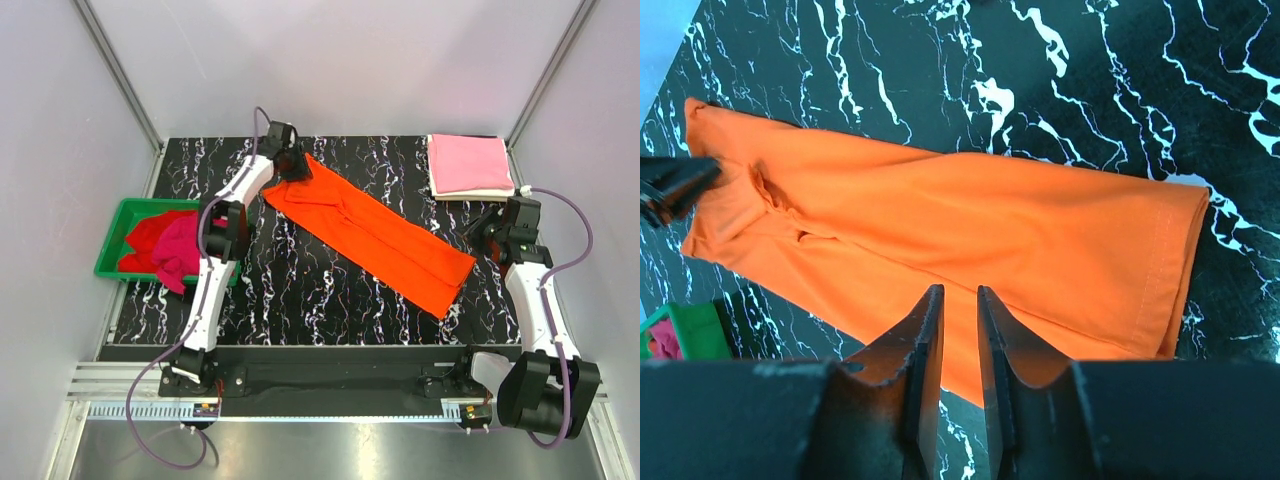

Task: Fold and stack the t-shirts
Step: Fold the tshirt

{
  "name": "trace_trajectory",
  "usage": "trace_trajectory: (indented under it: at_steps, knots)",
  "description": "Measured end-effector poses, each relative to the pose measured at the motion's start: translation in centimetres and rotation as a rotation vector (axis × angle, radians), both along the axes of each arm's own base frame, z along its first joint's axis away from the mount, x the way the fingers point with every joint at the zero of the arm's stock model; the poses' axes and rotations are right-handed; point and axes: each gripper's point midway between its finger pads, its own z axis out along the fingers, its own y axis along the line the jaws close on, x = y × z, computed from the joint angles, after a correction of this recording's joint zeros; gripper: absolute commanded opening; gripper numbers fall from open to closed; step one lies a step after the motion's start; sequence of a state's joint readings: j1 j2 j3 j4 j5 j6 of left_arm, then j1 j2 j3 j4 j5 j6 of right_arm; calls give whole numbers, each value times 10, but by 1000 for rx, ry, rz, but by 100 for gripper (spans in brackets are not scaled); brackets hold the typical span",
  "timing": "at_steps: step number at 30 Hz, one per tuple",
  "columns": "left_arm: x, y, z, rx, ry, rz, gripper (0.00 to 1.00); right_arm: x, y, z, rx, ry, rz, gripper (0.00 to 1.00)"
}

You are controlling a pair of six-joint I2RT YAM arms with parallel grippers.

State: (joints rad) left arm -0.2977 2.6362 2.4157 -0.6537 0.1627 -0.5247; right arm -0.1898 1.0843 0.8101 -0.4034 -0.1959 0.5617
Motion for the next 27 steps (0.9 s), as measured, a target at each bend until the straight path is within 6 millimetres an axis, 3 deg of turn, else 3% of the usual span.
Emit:
trace_trajectory:
  at_steps: [4,6,10,13,17,19,21,23,27]
  knots:
    - [12,-4,13,-136,-53,-8,38,-4,1,0,-3,7,3,28]
    - [6,-5,22,-165,-52,-21,38,-6,1,2,-3,7,6,28]
    - [-14,-16,65,-202,-83,-66,37,-10,3,4,-3,6,13,28]
    - [-45,-21,111,-209,-131,-96,30,-12,3,4,-3,6,15,28]
    - [-91,-33,146,-188,-168,-138,19,-13,4,7,-5,-1,19,28]
    - [-109,-43,146,-167,-164,-160,8,-13,5,8,-2,-6,27,28]
    - [-122,-53,133,-136,-140,-174,0,-14,8,10,4,-12,38,28]
    - [-138,-58,108,-91,-80,-177,0,-15,9,12,7,-18,44,28]
    - [-152,-46,58,1,41,-124,0,-17,13,14,16,-30,59,28]
